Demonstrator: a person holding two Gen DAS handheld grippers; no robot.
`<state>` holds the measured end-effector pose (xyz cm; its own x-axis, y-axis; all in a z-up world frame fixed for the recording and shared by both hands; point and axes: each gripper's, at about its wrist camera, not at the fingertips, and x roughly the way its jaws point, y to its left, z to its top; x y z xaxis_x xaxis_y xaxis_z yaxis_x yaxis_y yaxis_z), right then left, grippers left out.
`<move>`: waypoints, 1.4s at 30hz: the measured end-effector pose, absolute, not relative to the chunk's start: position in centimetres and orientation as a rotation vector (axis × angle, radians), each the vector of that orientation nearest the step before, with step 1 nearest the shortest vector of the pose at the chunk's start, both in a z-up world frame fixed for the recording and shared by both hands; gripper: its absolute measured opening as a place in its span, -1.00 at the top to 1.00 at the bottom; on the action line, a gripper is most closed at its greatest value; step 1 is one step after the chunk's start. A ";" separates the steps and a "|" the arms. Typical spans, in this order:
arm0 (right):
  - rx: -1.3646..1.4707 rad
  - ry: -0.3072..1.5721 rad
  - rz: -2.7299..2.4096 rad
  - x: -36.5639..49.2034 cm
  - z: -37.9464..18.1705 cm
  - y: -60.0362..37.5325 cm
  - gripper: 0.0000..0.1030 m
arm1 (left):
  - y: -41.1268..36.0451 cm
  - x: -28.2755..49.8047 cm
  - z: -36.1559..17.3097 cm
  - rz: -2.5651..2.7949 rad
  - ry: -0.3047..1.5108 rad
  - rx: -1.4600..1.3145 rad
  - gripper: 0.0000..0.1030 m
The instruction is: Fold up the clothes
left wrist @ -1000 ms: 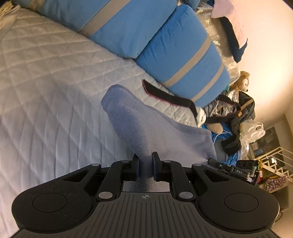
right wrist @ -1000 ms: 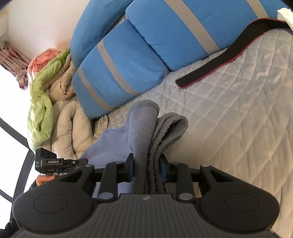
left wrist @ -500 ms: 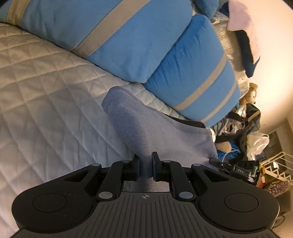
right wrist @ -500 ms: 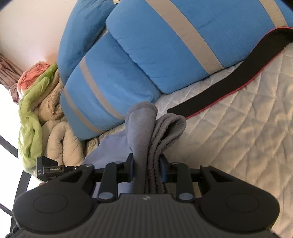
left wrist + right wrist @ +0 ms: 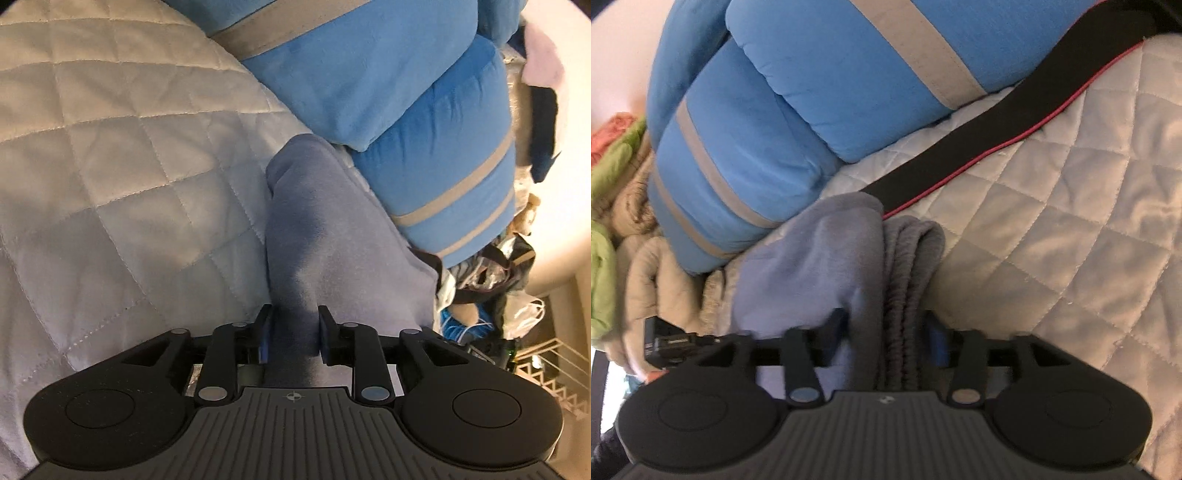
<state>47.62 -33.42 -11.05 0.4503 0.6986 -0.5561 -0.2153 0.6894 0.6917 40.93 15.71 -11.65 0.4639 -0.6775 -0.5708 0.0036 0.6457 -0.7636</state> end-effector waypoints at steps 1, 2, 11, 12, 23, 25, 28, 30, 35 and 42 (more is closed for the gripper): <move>0.583 0.930 0.612 47.4 -10.8 -33.5 -0.65 | 15.7 40.9 -11.4 -0.471 1.017 -0.767 0.43; 0.578 0.908 0.605 47.2 -10.3 -33.6 -0.87 | 15.5 40.7 -11.0 -0.464 1.012 -0.747 0.30; 0.340 0.638 0.499 43.4 -5.4 -32.1 -1.00 | 11.5 38.0 -5.0 -0.308 0.806 -0.365 -0.43; 0.277 0.604 0.501 42.9 -4.8 -31.2 -1.00 | 10.8 38.0 -4.5 -0.305 0.782 -0.343 -0.43; -0.074 0.551 0.572 44.6 -4.8 -19.9 -1.00 | 4.2 42.1 -5.3 -0.233 0.704 -0.160 -0.44; -0.016 0.602 0.520 46.3 -6.0 -20.2 -0.99 | 3.9 43.1 -6.2 -0.217 0.716 -0.136 -0.44; 0.086 0.653 0.434 48.4 -7.5 -21.3 -0.98 | 4.4 44.2 -7.3 -0.204 0.716 -0.185 -0.47; 0.121 0.671 0.383 49.3 -8.3 -21.9 -0.98 | 4.8 44.7 -7.9 -0.198 0.708 -0.218 -0.48; 0.089 0.647 0.357 49.0 -9.4 -21.8 -0.98 | 4.2 43.9 -8.5 -0.195 0.652 -0.164 -0.51; 0.144 0.582 0.376 46.7 -8.2 -24.0 -1.00 | 5.1 41.9 -7.0 -0.207 0.623 -0.185 -0.52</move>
<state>46.75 -23.98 -8.16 0.7697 0.3852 -0.5092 -0.3050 0.9224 0.2368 41.90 5.08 -7.01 0.7928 -0.2468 -0.5573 0.1360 0.9629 -0.2330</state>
